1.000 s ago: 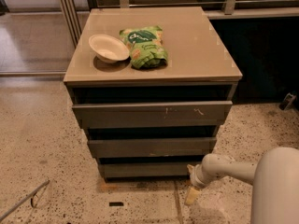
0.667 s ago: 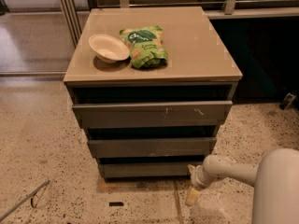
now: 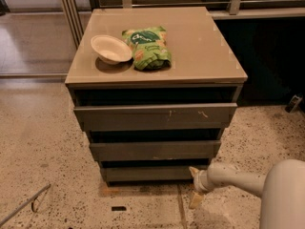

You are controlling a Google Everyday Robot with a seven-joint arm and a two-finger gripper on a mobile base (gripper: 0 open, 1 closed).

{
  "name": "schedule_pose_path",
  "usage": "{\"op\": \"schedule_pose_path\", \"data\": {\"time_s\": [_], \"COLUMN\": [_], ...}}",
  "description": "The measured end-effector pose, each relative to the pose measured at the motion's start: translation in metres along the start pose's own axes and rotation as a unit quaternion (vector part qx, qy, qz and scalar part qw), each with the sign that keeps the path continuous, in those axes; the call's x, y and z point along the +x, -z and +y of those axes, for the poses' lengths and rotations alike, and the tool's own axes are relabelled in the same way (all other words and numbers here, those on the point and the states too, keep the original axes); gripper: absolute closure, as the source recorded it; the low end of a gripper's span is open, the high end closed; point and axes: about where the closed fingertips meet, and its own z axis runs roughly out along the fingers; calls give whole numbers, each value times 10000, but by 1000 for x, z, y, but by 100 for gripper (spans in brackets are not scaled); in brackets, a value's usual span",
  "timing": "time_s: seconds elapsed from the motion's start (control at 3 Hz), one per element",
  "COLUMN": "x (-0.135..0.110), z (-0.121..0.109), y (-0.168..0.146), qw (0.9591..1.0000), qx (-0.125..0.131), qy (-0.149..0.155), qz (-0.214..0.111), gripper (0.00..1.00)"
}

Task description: Open bottom drawer

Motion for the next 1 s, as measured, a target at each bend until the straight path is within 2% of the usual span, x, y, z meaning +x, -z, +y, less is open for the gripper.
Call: {"op": "schedule_pose_path", "data": {"time_s": [0.67, 1.0], "x": [-11, -15], "z": [-25, -38], "y": [-35, -50], "qw": [9980, 9969], "qx": [61, 55], "qy": [627, 780], "qz": [-72, -89], "gripper": [0, 0]}}
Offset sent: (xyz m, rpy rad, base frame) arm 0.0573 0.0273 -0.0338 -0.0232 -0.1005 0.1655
